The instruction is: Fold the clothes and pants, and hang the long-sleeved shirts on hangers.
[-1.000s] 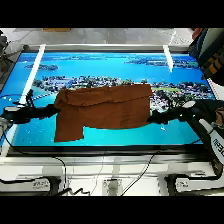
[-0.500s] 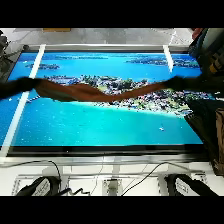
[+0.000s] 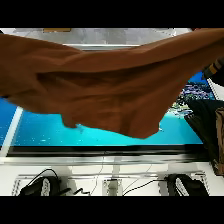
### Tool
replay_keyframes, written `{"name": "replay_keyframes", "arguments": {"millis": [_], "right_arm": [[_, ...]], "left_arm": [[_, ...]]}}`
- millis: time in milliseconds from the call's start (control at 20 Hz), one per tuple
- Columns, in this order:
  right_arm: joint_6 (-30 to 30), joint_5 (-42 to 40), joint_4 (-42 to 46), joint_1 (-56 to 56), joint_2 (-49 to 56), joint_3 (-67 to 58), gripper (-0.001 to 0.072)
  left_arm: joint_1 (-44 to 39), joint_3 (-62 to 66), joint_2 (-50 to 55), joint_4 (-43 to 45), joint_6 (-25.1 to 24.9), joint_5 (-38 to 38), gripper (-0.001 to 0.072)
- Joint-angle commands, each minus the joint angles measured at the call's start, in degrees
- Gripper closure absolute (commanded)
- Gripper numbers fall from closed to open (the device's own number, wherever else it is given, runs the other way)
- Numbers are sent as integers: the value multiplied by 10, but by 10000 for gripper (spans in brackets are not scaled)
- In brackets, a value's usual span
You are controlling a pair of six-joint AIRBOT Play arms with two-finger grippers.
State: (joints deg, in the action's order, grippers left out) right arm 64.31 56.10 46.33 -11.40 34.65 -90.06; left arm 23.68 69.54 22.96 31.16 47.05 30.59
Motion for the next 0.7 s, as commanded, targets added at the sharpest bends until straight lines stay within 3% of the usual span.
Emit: {"name": "replay_keyframes", "arguments": {"millis": [0,150,350,550,650], "right_arm": [[23,-10,16,0,-38,-8,698],[74,-7,42,0,-18,-8,699],[88,17,49,0,62,-7,699],[103,137,48,0,231,-5,698],[104,158,45,0,326,-5,698]], "left_arm": [[0,1,-53,14,0,-34,689],[0,0,-41,78,1,-5,690],[0,0,32,83,15,64,690],[-12,0,208,82,67,245,690],[-52,0,322,83,65,274,690]]}}
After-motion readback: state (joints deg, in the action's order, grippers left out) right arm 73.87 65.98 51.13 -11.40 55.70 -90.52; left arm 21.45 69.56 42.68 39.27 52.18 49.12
